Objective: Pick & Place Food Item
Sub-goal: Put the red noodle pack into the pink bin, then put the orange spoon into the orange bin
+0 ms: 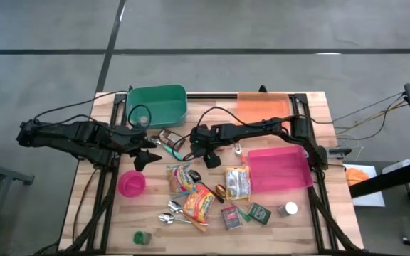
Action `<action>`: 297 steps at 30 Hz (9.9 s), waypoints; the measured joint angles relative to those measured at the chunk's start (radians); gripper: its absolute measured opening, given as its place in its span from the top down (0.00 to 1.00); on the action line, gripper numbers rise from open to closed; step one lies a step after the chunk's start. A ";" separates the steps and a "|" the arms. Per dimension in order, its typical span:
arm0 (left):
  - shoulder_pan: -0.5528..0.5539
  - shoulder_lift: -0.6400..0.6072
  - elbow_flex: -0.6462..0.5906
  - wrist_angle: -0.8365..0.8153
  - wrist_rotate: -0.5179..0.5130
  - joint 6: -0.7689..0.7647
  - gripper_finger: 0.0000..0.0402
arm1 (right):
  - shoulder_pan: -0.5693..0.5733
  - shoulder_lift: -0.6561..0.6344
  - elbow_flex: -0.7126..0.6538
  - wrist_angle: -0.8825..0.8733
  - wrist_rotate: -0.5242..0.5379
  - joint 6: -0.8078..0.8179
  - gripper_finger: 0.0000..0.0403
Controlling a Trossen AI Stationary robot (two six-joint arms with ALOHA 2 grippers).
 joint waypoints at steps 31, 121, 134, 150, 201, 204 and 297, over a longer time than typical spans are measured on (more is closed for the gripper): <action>0.000 0.000 0.000 -0.016 -0.004 -0.001 0.16 | -0.060 0.003 0.006 -0.048 -0.030 0.150 0.97; 0.000 0.000 0.000 -0.044 -0.056 -0.019 0.16 | 0.057 -1.089 -0.983 0.060 -0.356 1.124 0.97; 0.000 0.000 0.000 -0.044 -0.064 -0.019 0.16 | 0.057 -0.998 -0.991 0.064 -0.258 1.130 0.97; 0.000 0.000 0.000 -0.045 -0.064 -0.019 0.16 | 0.056 -0.941 -0.991 0.090 -0.103 1.203 0.97; 0.000 0.000 0.000 -0.046 -0.064 -0.019 0.16 | 0.057 -0.950 -0.921 -0.056 -0.105 1.393 0.41; 0.001 0.000 0.000 -0.046 -0.064 -0.018 0.16 | 0.057 -0.950 -0.884 -0.116 -0.105 1.369 0.41; 0.016 0.001 0.000 0.000 -0.085 0.142 0.16 | -0.170 -0.430 -0.400 -0.300 -0.068 1.464 0.63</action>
